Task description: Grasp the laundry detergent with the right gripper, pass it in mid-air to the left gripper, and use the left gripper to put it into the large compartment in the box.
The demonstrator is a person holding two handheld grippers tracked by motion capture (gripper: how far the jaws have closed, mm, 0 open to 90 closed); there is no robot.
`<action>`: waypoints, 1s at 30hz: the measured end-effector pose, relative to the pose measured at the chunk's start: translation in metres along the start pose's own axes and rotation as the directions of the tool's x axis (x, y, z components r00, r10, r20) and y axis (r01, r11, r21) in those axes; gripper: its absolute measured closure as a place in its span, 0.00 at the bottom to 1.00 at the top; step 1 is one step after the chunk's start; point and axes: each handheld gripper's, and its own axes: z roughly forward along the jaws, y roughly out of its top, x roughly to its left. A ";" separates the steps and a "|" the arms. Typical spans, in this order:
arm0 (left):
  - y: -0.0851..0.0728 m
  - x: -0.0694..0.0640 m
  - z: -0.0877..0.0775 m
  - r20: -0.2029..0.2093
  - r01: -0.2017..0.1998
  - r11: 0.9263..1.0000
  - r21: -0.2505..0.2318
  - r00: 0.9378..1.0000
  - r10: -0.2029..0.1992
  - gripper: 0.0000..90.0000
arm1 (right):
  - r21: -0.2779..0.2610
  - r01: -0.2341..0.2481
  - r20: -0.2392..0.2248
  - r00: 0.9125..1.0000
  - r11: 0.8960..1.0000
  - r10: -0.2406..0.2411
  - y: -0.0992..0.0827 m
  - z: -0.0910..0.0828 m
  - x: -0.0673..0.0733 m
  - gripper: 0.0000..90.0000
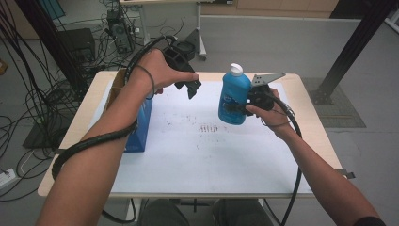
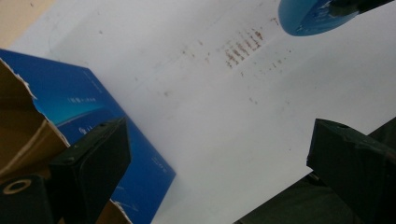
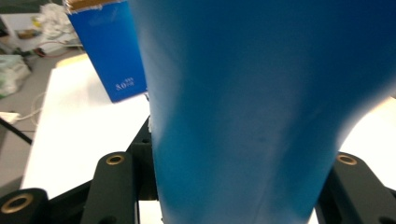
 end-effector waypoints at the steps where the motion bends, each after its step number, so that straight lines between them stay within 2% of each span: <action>1: 0.001 0.001 -0.002 -0.005 -0.017 1.000 0.001 1.000 0.017 0.07 | 0.001 0.004 -0.007 1.000 1.000 -0.004 0.003 0.002 0.000 0.49; 5: 0.002 0.001 -0.008 0.003 -0.092 0.996 -0.002 0.996 0.092 0.07 | 0.021 0.029 -0.035 0.999 0.999 -0.028 0.018 0.012 0.002 0.49; 7: 0.002 0.003 -0.010 0.002 -0.115 0.993 0.001 0.993 0.115 0.07 | 0.028 0.041 -0.054 0.998 0.999 -0.040 0.025 0.016 0.004 0.49; 9: 0.002 0.003 -0.011 0.003 -0.150 0.989 0.004 0.989 0.150 0.07 | 0.034 0.049 -0.073 0.996 0.998 -0.047 0.032 0.021 0.007 0.49; 13: 0.000 0.003 -0.014 0.012 -0.224 0.974 0.031 0.975 0.224 0.07 | 0.036 0.058 -0.124 0.991 0.998 -0.053 0.040 0.034 0.014 0.49; 17: -0.003 0.006 -0.019 0.011 -0.256 0.966 0.042 0.967 0.256 0.07 | 0.058 0.087 -0.158 0.984 0.995 -0.076 0.045 0.047 0.024 0.49; 20: -0.006 0.006 -0.023 0.016 -0.275 0.961 0.029 0.961 0.275 0.07 | 0.065 0.102 -0.184 0.979 0.993 -0.089 0.047 0.057 0.029 0.49; 22: -0.009 0.005 -0.025 0.014 -0.299 0.953 0.035 0.954 0.299 0.07 | 0.068 0.110 -0.195 0.976 0.992 -0.095 0.046 0.062 0.032 0.49; 24: -0.011 0.004 -0.026 0.015 -0.309 0.950 0.040 0.951 0.308 0.07 | 0.073 0.115 -0.213 0.972 0.991 -0.097 0.046 0.067 0.036 0.49; 27: -0.014 0.002 -0.030 0.022 -0.343 0.938 0.048 0.939 0.342 0.07 | 0.071 0.122 -0.236 0.966 0.990 -0.102 0.044 0.074 0.042 0.49; 30: -0.017 0.000 -0.033 0.034 -0.355 0.934 0.043 0.935 0.354 0.07 | 0.070 0.128 -0.257 0.960 0.989 -0.106 0.043 0.080 0.049 0.49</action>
